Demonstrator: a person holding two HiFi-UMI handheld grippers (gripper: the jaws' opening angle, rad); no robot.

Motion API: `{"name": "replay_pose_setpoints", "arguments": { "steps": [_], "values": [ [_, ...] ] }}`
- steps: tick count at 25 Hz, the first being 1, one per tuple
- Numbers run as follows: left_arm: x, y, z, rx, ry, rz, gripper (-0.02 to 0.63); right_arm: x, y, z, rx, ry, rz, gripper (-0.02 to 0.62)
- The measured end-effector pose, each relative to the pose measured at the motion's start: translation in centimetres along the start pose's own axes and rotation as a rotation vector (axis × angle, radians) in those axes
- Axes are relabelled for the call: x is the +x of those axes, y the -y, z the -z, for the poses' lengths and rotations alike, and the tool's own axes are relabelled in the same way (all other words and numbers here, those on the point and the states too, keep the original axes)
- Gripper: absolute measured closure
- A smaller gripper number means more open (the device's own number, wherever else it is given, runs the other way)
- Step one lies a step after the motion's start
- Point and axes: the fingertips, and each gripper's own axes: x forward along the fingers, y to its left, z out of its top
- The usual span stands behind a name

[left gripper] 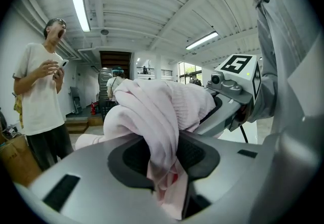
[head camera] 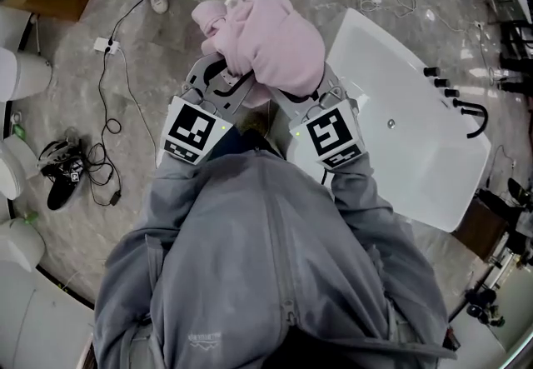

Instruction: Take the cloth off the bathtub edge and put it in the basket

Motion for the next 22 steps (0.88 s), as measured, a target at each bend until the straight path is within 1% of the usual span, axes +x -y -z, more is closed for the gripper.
{"name": "replay_pose_setpoints", "arguments": {
  "steps": [7,11,18,22],
  "values": [
    [2.3,-0.8,0.0,0.024,-0.016,0.128,0.476,0.6,1.9,0.8,0.077,-0.031,0.087,0.416],
    [3.2,-1.2,1.0,0.028,-0.03,0.19,0.476,1.5,2.2,1.6,0.117,-0.046,0.126,0.416],
    [5.8,-2.6,3.7,0.032,-0.06,0.252,0.477,4.0,3.7,4.4,0.156,-0.078,0.151,0.416],
    [8.2,-3.9,5.7,0.019,-0.087,0.273,0.476,6.2,5.3,6.4,0.176,-0.088,0.138,0.416]
  ]
}}
